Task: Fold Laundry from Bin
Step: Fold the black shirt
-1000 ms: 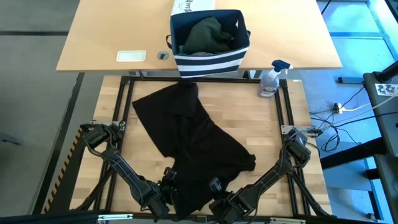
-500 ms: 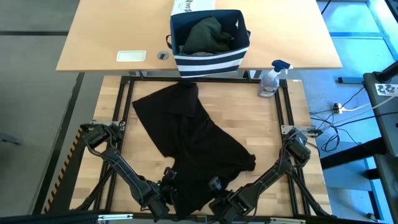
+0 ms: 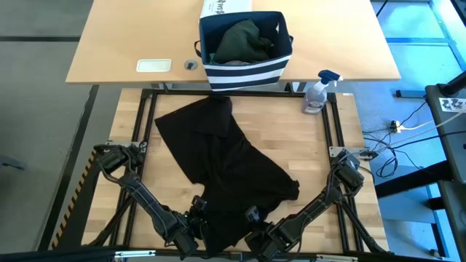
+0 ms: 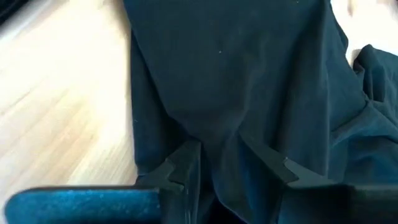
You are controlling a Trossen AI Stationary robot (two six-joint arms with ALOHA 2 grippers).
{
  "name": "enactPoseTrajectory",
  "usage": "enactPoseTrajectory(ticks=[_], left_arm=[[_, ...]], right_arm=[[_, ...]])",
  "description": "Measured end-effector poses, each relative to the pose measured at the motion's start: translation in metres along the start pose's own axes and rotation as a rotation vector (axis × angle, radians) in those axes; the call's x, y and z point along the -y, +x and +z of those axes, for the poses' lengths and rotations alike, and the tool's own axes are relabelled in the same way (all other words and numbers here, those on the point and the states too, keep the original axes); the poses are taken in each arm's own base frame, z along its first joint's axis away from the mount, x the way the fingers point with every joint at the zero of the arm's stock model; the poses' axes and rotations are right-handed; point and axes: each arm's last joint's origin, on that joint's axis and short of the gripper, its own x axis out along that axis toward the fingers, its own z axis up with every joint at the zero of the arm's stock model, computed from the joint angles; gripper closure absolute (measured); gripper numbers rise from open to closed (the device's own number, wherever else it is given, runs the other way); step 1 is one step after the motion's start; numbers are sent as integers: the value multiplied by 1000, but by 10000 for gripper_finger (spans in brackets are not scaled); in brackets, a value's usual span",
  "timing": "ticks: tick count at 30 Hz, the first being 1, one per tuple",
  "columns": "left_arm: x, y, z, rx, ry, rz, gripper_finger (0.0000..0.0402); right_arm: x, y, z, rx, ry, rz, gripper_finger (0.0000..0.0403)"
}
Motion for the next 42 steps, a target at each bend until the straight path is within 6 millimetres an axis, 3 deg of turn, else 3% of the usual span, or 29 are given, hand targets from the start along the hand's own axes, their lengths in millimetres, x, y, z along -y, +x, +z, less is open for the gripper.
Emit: enactPoseTrajectory(ticks=[6,13,18,23,29,42], left_arm=[[0,0,0,0,0,0,289],[0,0,0,0,0,0,289],[0,0,0,0,0,0,289],[0,-1,1,1,0,1,289],[-4,-11,14,45,-22,-1,289],[1,-21,28,135,-77,-38,289]], right_arm=[[0,0,0,1,1,0,308],[0,0,1,6,14,32,395],[3,-3,2,12,61,15,399],[14,-20,13,59,127,6,401],[30,-34,17,94,225,4,401],[50,-24,16,84,345,2,402]])
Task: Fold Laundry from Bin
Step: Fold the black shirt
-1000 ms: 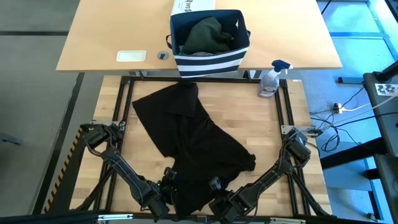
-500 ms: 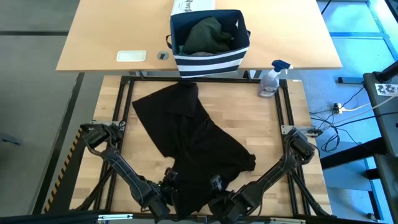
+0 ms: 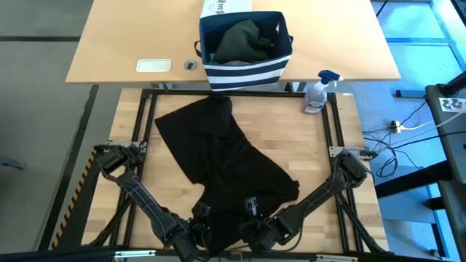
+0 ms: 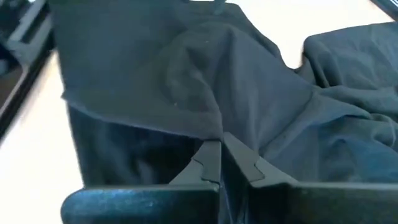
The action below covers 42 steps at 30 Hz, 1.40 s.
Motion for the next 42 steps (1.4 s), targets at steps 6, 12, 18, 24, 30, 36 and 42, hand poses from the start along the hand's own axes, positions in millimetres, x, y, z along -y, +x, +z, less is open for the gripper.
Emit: enactPoseTrajectory(ticks=[6,12,18,24,30,36,42], left_arm=[[2,-1,-1,-13,-37,-32,289],[-2,2,1,-14,-65,-28,270],[-14,9,4,-24,-115,-7,211],[-20,14,9,-2,-203,-29,167],[-11,6,5,25,-262,59,169],[5,-11,-7,134,-314,271,177],[19,-3,-14,181,-309,351,178]], right_arm=[[9,-6,4,12,36,3,402],[23,-28,15,67,97,-3,403],[35,-31,18,68,138,15,403],[47,-23,19,49,173,41,403],[54,-21,20,45,189,39,403],[64,-28,23,63,235,37,403],[90,-37,29,97,315,-6,403]])
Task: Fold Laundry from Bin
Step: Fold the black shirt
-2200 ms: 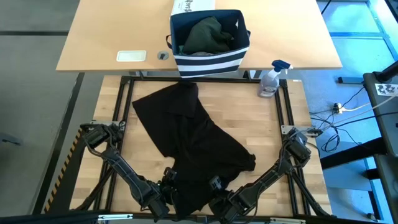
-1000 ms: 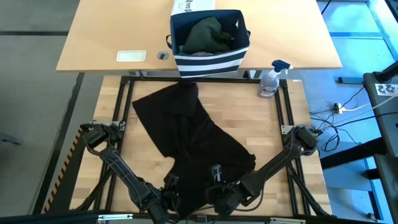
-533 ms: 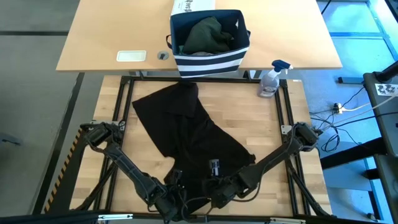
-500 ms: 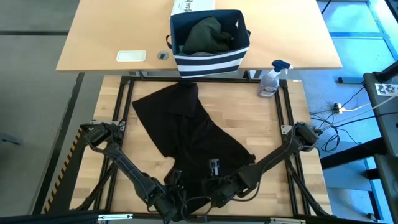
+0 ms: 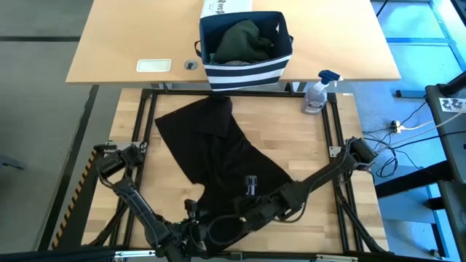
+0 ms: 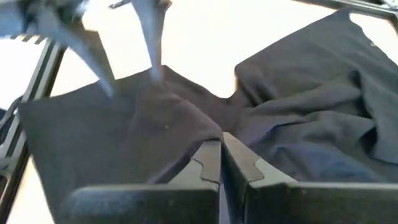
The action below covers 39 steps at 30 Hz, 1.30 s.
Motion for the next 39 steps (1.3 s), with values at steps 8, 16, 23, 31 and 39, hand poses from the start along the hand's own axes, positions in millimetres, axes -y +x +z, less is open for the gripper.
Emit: enactPoseTrajectory(ticks=[8,16,23,31,39], left_arm=[[-1,11,-4,60,39,123,178],[-11,27,2,11,20,142,178],[-12,27,0,-1,34,148,179],[-13,13,-14,-79,14,138,192],[-16,-36,-27,-164,17,151,235]], right_arm=[[24,-2,11,27,56,-27,403],[37,5,14,22,88,-43,403],[43,8,18,36,110,-38,403],[48,10,18,33,115,-49,403],[52,12,19,31,118,-55,403]])
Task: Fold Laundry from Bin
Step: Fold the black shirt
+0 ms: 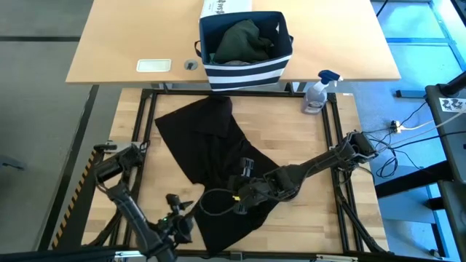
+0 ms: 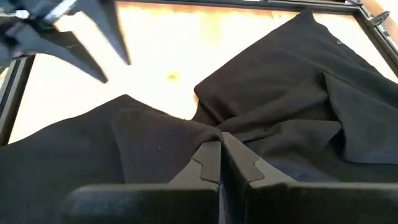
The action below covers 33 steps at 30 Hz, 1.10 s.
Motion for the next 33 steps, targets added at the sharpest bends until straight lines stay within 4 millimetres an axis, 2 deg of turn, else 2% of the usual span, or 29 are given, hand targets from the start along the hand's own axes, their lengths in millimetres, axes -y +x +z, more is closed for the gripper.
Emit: enactPoseTrajectory(ticks=[3,9,18,27,33], left_arm=[[7,2,-2,14,-25,-11,245],[25,28,1,54,-93,5,247],[18,45,11,112,-134,80,247],[27,51,22,108,-152,9,247],[24,59,26,82,-167,21,247]], right_arm=[[10,5,3,0,18,-20,403],[26,13,8,-3,55,-12,403],[26,12,8,-5,55,-2,403],[25,12,8,-9,50,5,403],[25,12,8,-9,50,5,403]])
